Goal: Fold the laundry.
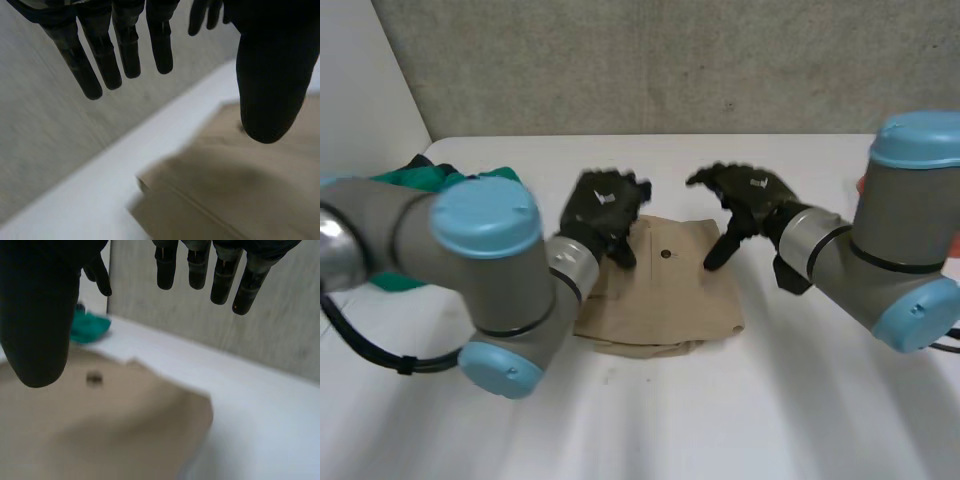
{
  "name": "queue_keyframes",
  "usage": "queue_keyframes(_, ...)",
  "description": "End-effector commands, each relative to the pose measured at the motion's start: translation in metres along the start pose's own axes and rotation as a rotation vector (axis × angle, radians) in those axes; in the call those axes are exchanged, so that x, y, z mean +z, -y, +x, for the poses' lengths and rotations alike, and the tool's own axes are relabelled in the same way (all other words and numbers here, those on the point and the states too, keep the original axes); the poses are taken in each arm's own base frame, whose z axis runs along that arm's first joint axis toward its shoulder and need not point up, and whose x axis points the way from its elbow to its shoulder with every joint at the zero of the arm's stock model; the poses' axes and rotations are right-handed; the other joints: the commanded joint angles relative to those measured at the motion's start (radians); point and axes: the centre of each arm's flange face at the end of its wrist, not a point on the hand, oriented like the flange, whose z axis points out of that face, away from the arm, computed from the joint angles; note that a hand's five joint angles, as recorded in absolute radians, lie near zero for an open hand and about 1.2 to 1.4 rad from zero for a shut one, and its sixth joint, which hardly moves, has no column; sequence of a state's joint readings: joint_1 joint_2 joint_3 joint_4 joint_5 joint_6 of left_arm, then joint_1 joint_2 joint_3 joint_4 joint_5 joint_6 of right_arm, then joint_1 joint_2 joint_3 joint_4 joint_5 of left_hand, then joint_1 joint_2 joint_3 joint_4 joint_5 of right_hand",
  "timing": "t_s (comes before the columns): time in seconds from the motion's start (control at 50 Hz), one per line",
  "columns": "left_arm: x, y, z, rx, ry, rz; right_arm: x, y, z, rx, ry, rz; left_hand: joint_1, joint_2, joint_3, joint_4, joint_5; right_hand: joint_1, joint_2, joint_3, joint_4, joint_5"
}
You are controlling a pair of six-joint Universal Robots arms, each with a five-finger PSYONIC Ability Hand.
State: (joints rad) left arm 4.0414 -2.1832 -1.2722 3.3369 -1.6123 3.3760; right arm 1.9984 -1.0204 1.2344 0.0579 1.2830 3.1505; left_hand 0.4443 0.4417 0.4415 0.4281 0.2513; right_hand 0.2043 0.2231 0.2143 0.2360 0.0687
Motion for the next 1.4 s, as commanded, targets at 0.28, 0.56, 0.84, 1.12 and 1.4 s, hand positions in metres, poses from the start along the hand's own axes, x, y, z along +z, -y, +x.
queue_keyframes(0.28, 0.009, -0.05, 0.001, 0.167, -0.016, -0.244, 0.03, -0.059, 0.014, -0.292, -0.065, -0.204, -0.058, -0.055, -0.055, -0.041, -0.039, -0.03, -0.049, -0.04, -0.061, -0.069)
queue_keyframes(0.56, 0.003, -0.03, -0.003, 0.158, -0.011, -0.201, 0.024, -0.048, -0.005, -0.332, -0.025, -0.171, -0.163, -0.161, -0.16, -0.147, -0.145, -0.03, -0.049, -0.04, -0.061, -0.069)
queue_keyframes(0.84, 0.01, -0.055, -0.002, 0.167, -0.017, -0.254, 0.032, -0.065, -0.002, -0.341, -0.023, -0.199, -0.199, -0.196, -0.196, -0.182, -0.18, -0.03, -0.049, -0.04, -0.061, -0.069)
queue_keyframes(1.12, 0.003, -0.012, -0.015, 0.143, 0.02, -0.161, 0.022, -0.025, -0.001, -0.398, -0.097, -0.083, -0.198, -0.196, -0.196, -0.182, -0.18, -0.03, -0.049, -0.04, -0.061, -0.069)
queue_keyframes(1.4, -0.051, 0.089, -0.026, -0.006, -0.15, 0.104, -0.034, -0.033, -0.042, -0.397, -0.069, 0.051, -0.204, -0.202, -0.202, -0.188, -0.186, -0.03, -0.049, -0.04, -0.061, -0.069)
